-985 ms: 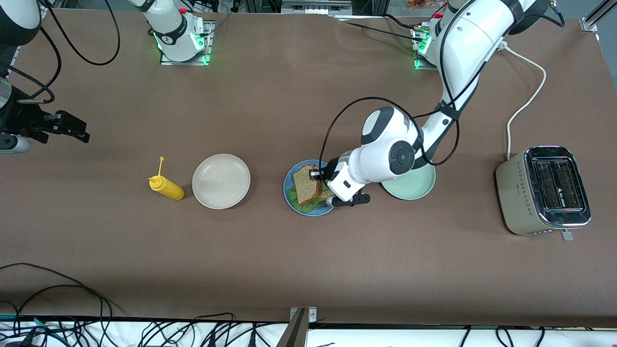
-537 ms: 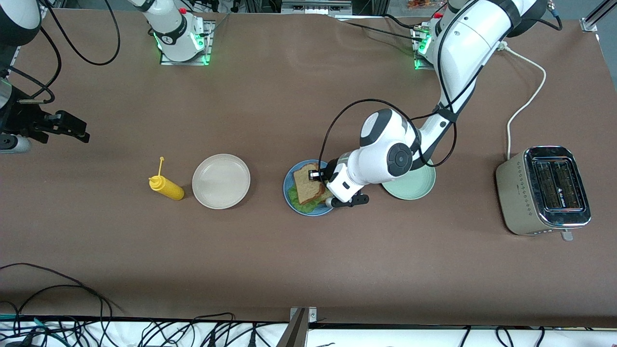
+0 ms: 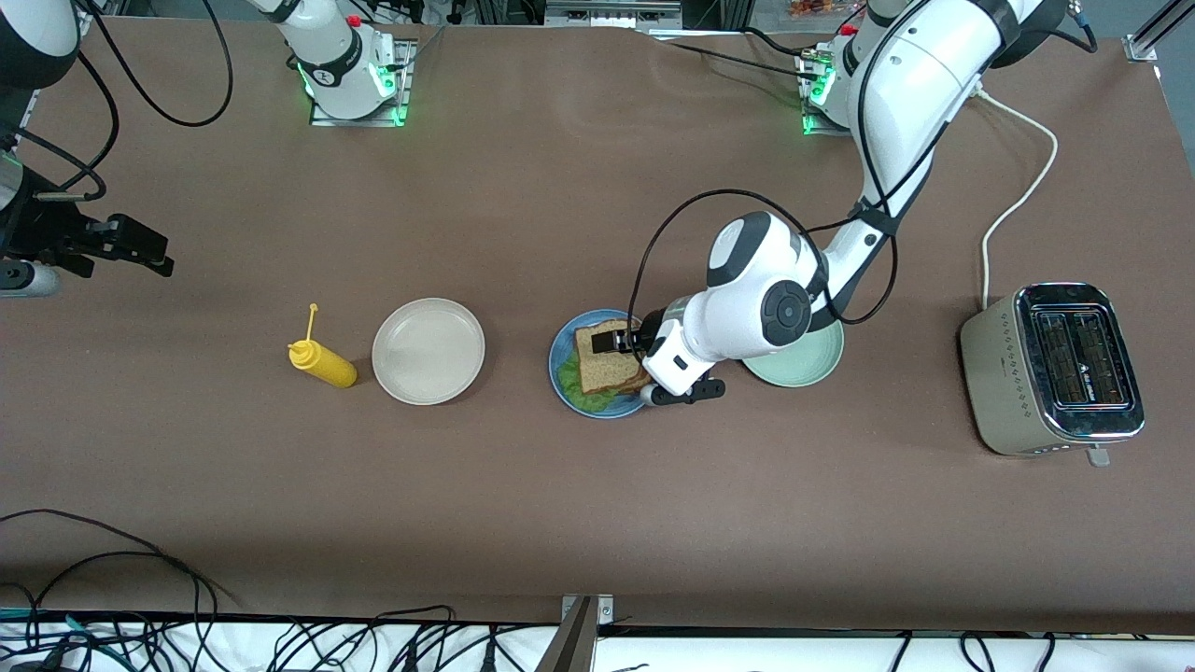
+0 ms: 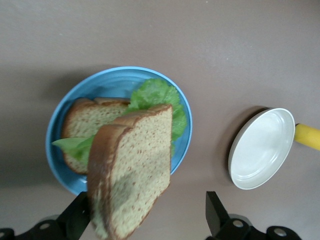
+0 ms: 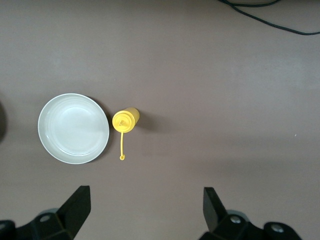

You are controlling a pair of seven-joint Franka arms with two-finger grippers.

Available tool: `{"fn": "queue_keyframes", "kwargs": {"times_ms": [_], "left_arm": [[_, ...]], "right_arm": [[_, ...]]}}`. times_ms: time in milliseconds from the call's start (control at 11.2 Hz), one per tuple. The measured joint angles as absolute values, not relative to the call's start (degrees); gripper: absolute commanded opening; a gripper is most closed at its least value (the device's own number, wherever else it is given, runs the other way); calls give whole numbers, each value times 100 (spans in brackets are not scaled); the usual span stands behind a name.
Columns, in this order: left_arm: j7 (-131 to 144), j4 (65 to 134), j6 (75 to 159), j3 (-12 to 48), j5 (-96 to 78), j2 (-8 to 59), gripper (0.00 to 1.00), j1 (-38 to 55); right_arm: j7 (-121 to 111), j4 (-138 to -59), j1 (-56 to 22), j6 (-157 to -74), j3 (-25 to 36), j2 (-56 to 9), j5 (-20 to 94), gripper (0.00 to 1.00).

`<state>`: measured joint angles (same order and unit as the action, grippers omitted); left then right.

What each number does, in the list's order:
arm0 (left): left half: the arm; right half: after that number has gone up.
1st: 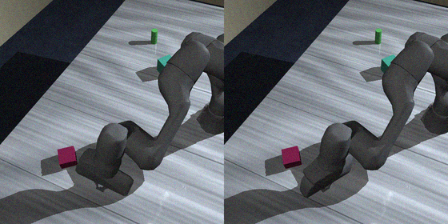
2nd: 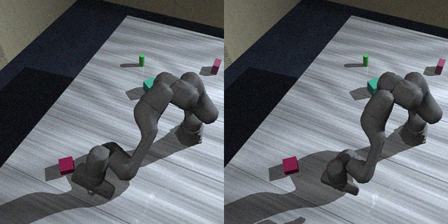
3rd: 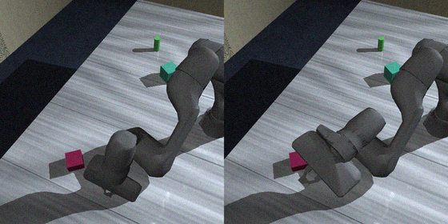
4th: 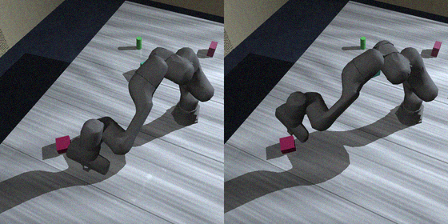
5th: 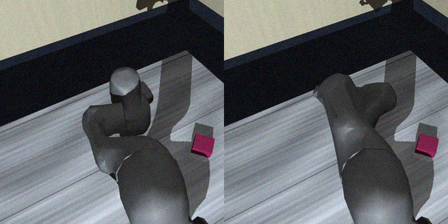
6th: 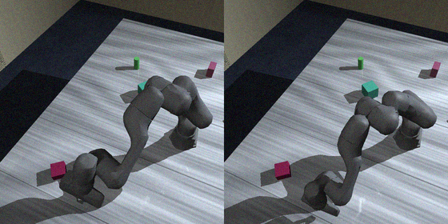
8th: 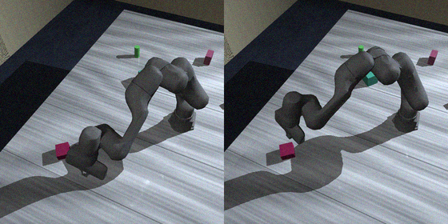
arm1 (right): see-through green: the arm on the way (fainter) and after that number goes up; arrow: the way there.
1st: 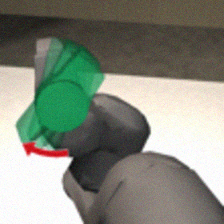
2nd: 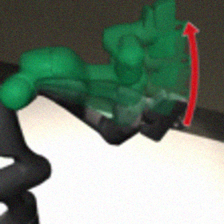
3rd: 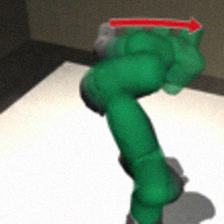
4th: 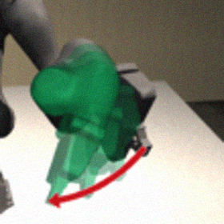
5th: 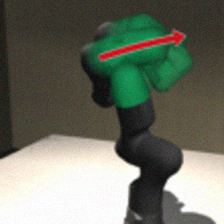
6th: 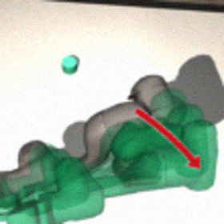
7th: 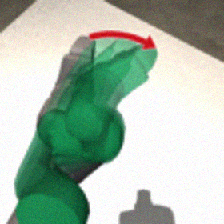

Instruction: Make sandwich in blue plate with both arms

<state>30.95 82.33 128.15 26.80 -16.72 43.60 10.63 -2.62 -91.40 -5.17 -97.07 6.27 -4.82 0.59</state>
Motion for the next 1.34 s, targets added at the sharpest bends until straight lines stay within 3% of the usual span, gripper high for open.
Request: {"fn": "queue_keyframes", "kwargs": {"times_ms": [537, 1344], "left_arm": [[3098, 8206, 11838, 2342, -1235, 3578, 100, 1059], [2817, 8166, 9644, 1239, -528, 1843, 100, 1042]], "right_arm": [[-262, -9142, -517, -9707, 628, -483, 59, 100], [-262, -9145, -511, -9712, 661, -483, 59, 100]]}}
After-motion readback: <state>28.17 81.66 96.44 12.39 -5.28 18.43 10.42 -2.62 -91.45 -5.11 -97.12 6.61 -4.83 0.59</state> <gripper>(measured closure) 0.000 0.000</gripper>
